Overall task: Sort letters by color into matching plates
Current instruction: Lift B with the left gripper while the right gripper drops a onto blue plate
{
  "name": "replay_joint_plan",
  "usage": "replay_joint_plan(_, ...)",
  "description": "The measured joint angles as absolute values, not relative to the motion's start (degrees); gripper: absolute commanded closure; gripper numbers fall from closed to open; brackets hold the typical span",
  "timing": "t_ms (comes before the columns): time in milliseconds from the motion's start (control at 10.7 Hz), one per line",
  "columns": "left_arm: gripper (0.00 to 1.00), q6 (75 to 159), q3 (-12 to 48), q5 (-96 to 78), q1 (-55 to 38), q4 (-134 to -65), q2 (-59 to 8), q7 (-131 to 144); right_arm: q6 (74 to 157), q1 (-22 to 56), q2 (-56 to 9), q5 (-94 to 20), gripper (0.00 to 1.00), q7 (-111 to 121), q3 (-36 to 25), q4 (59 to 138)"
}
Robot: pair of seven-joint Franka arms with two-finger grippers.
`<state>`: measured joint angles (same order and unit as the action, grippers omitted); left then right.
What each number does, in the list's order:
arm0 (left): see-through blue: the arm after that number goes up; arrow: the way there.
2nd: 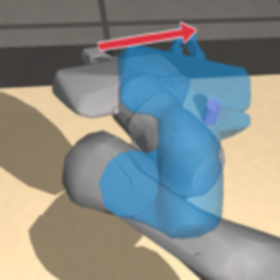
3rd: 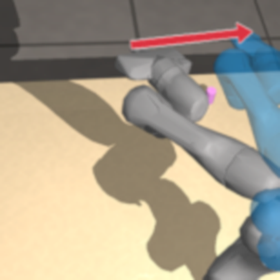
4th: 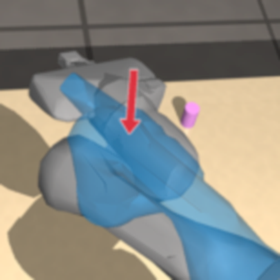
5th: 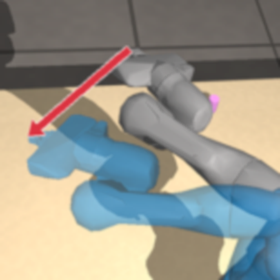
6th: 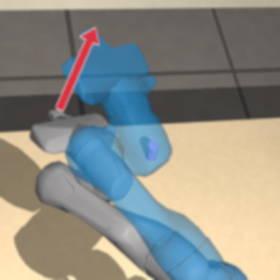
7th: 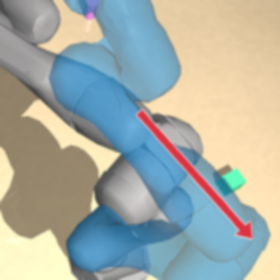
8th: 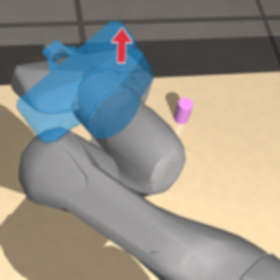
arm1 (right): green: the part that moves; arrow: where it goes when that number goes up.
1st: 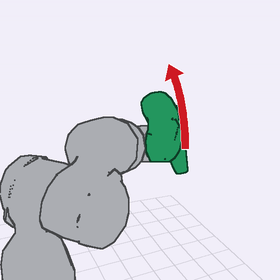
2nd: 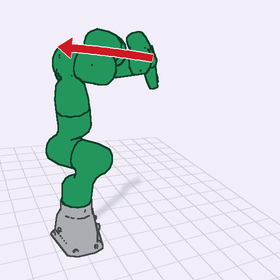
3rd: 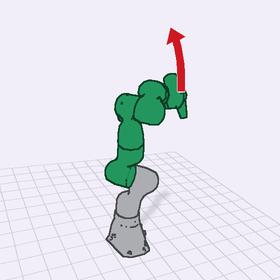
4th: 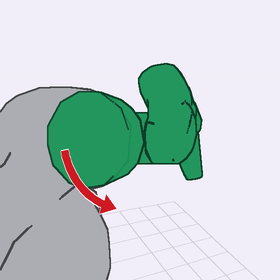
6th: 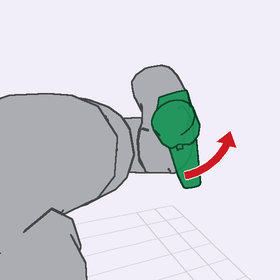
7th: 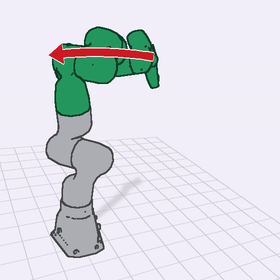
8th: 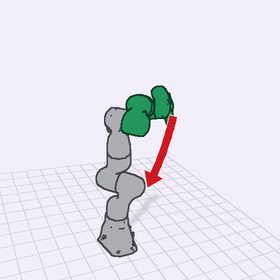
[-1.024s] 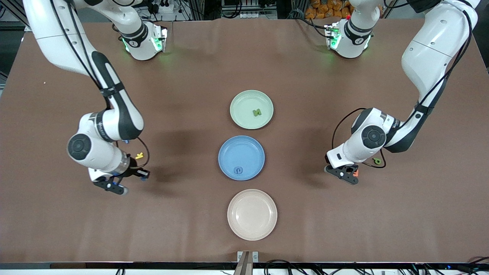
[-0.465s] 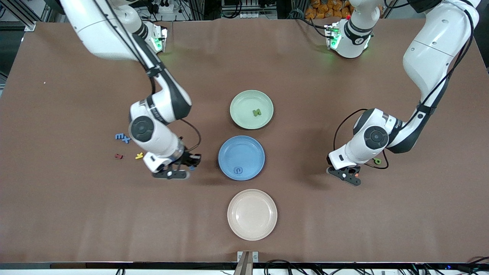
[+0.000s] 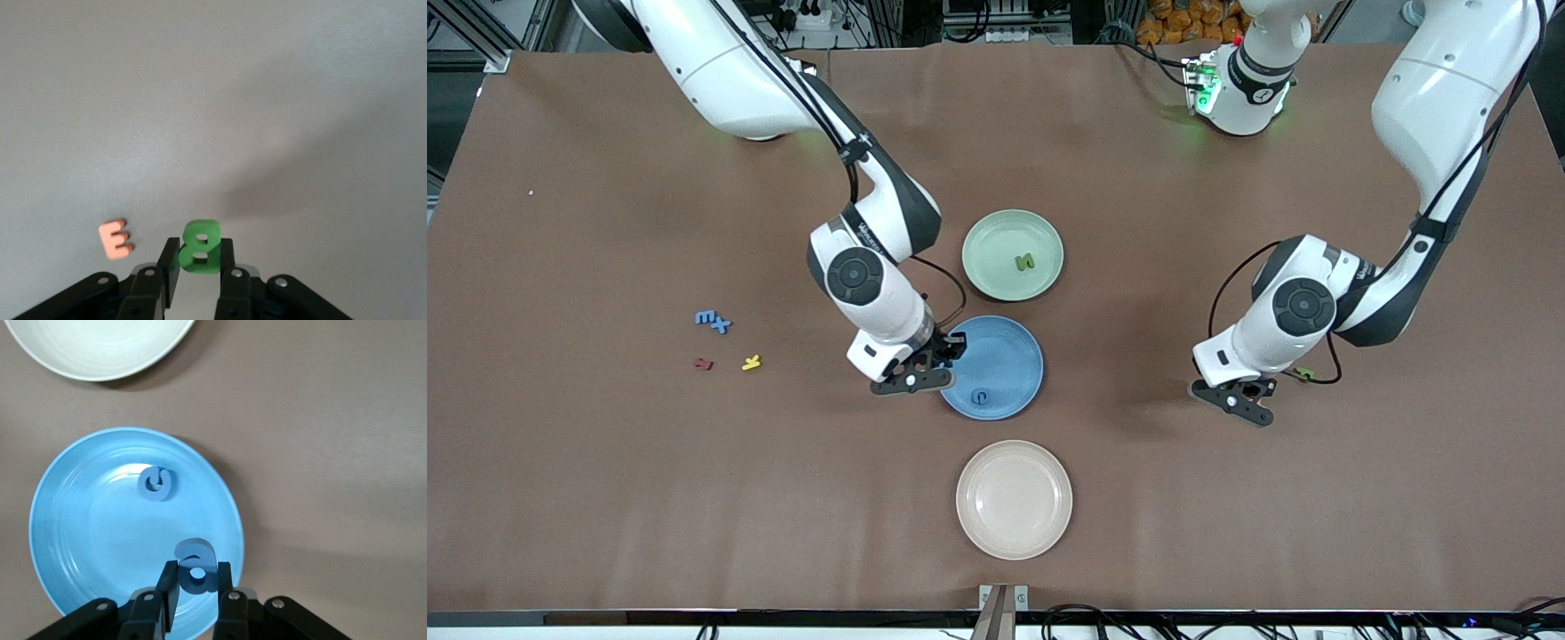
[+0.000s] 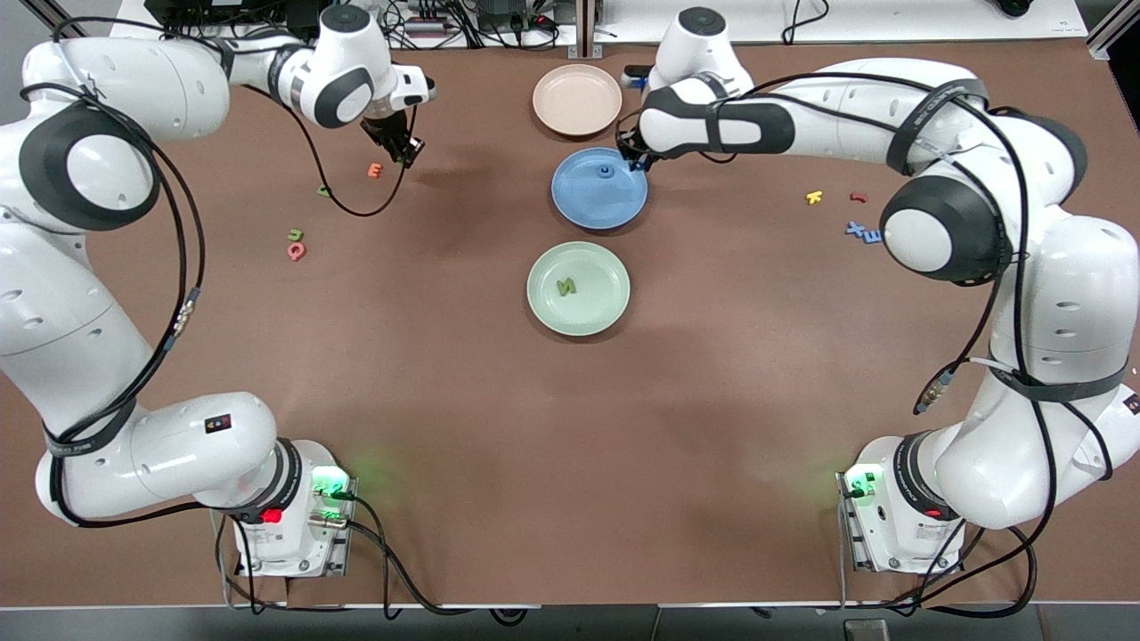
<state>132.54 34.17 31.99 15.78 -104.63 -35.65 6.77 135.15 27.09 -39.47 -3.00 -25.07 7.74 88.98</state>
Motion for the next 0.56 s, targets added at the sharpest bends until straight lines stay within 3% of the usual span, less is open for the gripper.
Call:
replay_joint_plan(93, 1.0, 129.78, 35.07, 31.15, 15.76, -104.64, -34.11, 6.85, 135.32, 27.8, -40.54, -3.0, 0.11, -25.08, 7.75, 87.94)
replay_joint_plan(186, 1.0, 127.59, 35.77, 30.31, 15.75, -104.77, -32.75, 6.85, 136.0, 28.35, -41.57, -3.0, 0.0, -25.07, 7.76, 87.0)
replay_joint_plan(558, 1.0, 124.83, 39.01, 21.21, 15.95, -107.59, -28.37, 8.58, 137.0, 28.79, -42.84, -3.0, 0.0, -25.12, 7.66, 85.59)
